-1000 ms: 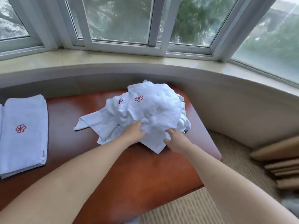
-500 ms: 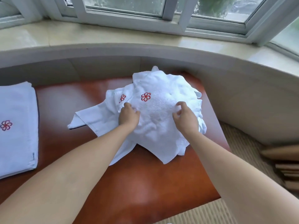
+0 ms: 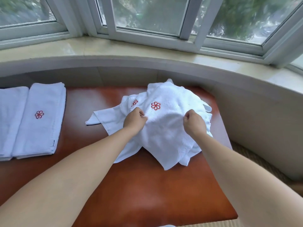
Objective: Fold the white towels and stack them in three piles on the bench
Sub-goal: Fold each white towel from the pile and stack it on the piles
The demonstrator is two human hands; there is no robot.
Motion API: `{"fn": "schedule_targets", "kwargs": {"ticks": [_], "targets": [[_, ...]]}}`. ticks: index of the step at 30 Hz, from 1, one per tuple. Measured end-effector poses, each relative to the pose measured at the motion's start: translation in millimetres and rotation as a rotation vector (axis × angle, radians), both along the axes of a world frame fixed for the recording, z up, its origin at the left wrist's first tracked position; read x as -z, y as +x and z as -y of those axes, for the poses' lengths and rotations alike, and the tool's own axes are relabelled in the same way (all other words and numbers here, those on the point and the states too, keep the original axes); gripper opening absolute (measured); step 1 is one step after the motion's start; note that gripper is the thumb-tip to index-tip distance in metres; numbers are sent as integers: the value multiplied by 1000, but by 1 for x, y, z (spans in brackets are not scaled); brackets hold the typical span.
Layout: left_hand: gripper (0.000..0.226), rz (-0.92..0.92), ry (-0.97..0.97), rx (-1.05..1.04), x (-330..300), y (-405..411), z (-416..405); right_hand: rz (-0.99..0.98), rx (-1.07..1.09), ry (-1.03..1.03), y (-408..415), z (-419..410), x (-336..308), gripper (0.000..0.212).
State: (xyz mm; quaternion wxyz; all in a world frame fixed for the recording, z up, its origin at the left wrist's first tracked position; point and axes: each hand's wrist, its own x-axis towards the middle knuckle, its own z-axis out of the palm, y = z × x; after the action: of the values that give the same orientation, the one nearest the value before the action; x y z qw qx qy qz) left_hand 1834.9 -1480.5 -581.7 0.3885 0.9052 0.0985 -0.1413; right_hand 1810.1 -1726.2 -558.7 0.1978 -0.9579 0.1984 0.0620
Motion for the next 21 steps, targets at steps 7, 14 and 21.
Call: {"fn": "schedule_targets", "kwargs": {"ticks": [7,14,21], "targets": [[9,158,-24,-34,-77,-50,21,-25,-118,104,-26,35,-50,20],[9,356,-8,-89,-146,-94,45,63,-284,77,-63,56,-105,37],[17,606,0,-164,-199,-121,51,239,-247,230,-83,54,-161,9]]}}
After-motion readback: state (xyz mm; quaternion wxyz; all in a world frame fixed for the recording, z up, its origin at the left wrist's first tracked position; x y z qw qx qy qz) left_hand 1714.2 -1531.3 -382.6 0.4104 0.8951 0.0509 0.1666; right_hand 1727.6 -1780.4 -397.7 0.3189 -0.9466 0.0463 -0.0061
